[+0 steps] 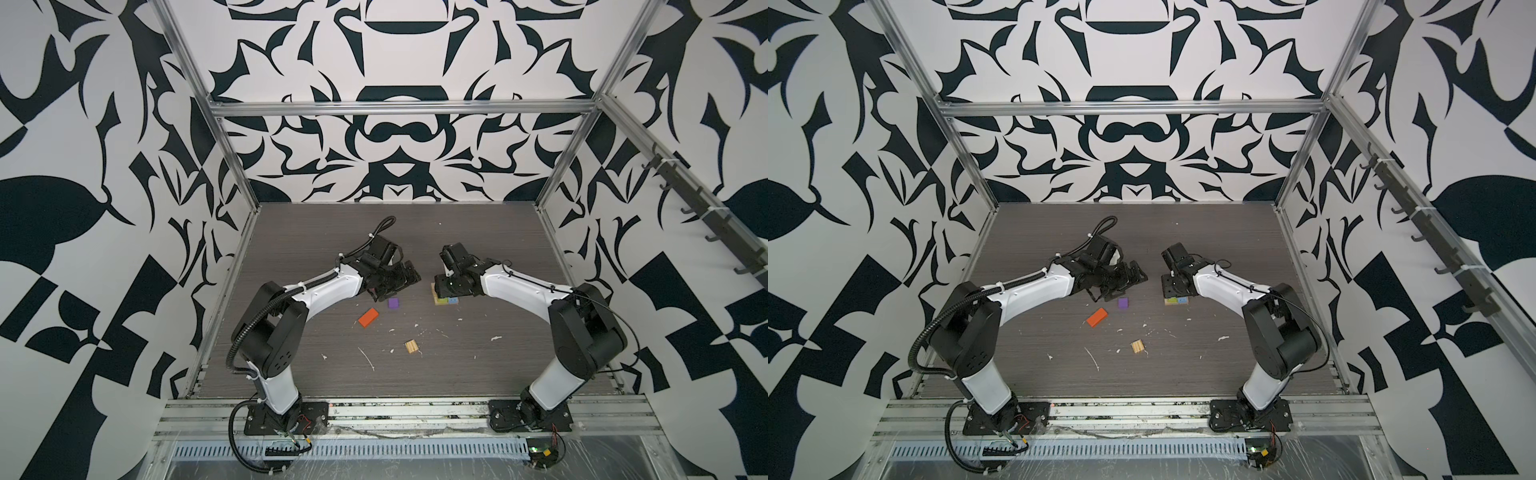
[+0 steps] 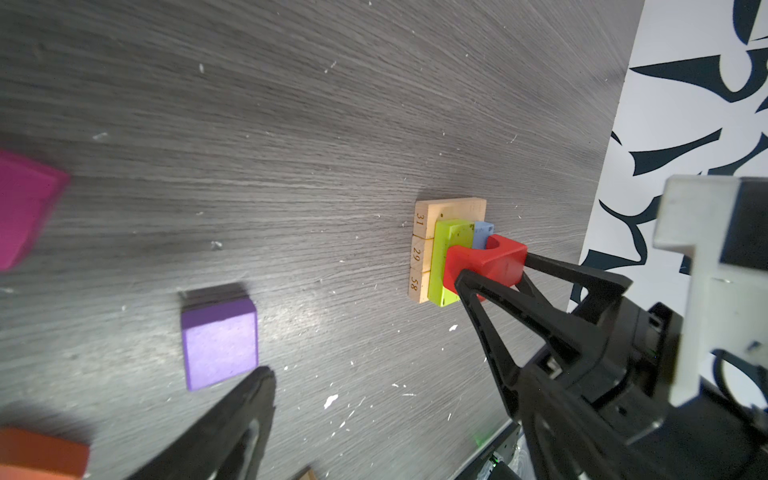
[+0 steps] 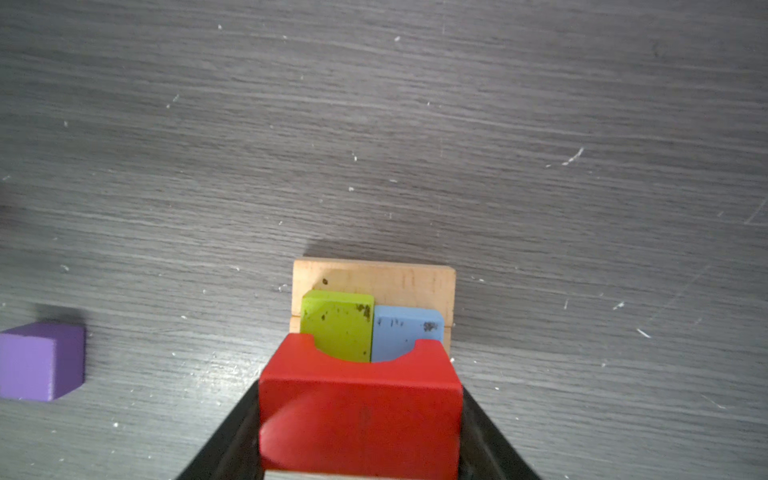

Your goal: Build the wood block tower

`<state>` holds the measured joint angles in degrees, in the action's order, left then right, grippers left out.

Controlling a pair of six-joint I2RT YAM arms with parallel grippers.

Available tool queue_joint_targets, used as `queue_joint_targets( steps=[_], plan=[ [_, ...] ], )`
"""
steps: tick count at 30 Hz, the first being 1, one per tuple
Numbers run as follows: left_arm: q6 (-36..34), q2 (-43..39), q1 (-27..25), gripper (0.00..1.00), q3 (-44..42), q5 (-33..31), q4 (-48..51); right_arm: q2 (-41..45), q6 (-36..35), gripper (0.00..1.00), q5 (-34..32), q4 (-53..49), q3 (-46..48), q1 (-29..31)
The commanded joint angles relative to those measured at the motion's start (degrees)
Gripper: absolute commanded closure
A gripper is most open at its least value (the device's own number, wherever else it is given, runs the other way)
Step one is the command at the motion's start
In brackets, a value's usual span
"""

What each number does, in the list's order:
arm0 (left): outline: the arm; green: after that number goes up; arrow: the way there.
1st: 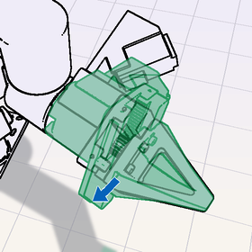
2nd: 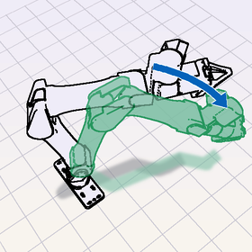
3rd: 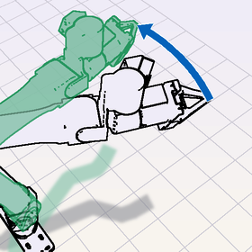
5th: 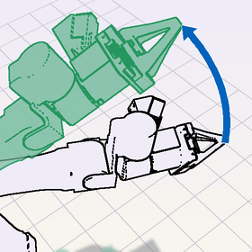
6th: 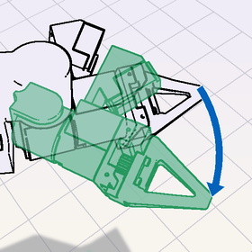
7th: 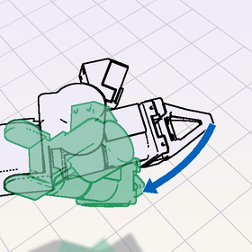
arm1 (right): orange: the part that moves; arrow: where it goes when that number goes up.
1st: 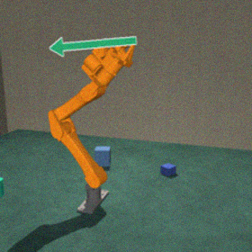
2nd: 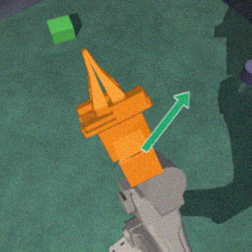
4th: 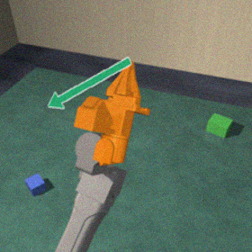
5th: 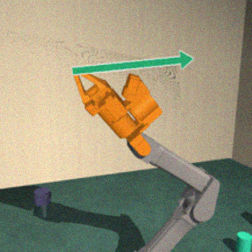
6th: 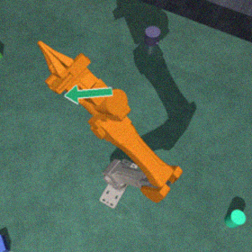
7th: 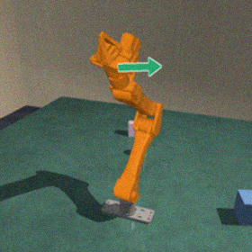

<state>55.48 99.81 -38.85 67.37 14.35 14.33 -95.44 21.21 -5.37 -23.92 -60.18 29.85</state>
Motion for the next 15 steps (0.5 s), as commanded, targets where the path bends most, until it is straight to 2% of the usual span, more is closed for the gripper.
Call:
queue_joint_targets(
  steps=[1, 15],
  plan=[
    [0.0, -0.7, 0.3, 0.06, 0.3, -0.1, -0.1, -0.1, 0.6, 0.39, -1.1, 0.5, -0.2, 0.3],
    [0.0, -0.8, 0.3, 0.06, 0.4, 0.0, -0.1, -0.3, 1.0, 0.31, -1.7, 0.1, -0.4, 0.6]
  ],
)
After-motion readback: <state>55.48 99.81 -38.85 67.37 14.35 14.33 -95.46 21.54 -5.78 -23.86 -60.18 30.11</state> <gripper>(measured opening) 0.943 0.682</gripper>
